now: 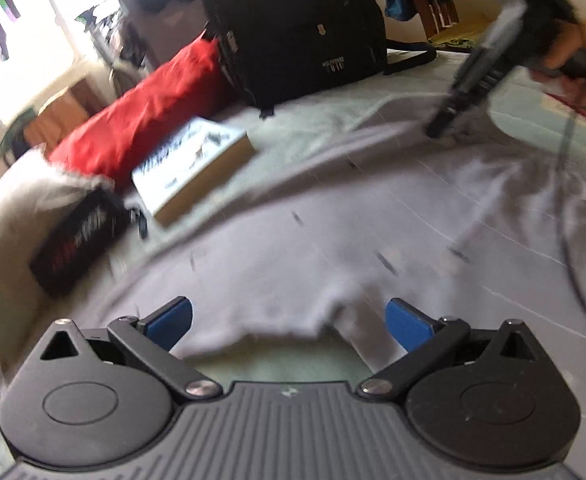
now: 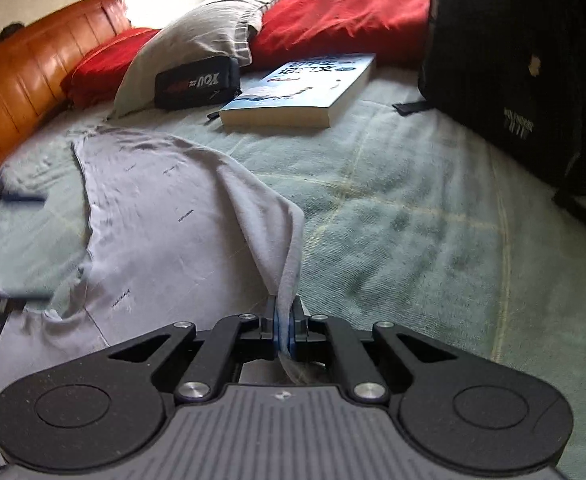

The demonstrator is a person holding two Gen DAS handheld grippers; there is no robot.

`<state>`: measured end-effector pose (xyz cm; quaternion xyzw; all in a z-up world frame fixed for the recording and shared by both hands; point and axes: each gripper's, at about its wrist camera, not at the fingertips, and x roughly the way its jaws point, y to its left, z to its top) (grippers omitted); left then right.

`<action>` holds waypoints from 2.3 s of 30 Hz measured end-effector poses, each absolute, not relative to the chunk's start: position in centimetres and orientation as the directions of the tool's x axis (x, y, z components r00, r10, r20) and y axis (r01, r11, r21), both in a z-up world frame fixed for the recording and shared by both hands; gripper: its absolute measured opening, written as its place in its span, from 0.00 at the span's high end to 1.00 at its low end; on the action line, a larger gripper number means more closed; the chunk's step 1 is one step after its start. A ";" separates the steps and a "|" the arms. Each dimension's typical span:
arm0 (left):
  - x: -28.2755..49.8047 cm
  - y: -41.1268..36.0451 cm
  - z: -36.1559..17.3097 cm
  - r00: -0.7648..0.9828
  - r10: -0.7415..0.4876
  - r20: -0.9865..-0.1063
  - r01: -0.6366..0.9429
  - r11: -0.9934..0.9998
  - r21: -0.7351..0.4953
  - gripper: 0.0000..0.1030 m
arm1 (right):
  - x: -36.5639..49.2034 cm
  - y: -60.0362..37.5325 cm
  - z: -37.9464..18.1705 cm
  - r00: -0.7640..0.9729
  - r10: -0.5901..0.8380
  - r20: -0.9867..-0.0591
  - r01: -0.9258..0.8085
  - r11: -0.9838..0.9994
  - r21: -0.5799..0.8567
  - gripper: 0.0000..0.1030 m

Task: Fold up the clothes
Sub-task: 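Lift the waistband with the right gripper while the left gripper pinches the pant leg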

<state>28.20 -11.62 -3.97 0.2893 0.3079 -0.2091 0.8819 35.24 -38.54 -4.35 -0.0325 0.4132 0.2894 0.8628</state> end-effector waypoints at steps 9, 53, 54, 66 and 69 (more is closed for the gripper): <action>35.7 -14.4 -5.7 0.767 -0.187 -0.614 0.569 0.641 0.516 0.01 | 33.5 -37.7 -3.4 0.535 0.457 -0.711 -0.567 0.818 0.099 0.94; 37.3 -16.5 -11.3 0.899 -0.168 -0.404 0.435 0.259 0.862 0.01 | 25.4 -34.3 -3.1 0.675 0.378 -0.634 -0.641 0.726 -0.250 0.98; 37.2 -16.6 -11.3 0.900 -0.169 -0.402 0.434 0.255 0.864 0.01 | 25.3 -34.7 -2.5 0.685 0.386 -0.618 -0.632 0.737 -0.239 0.98; 35.6 -16.4 -11.9 0.898 -0.216 -0.383 0.409 0.088 0.908 0.21 | 24.1 -36.8 -1.6 0.665 0.412 -0.623 -0.625 0.764 -0.161 0.98; 35.2 -16.8 -12.8 0.870 -0.199 -0.451 0.469 0.055 0.881 0.68 | 24.2 -36.5 -2.2 0.661 0.405 -0.632 -0.625 0.763 -0.164 0.98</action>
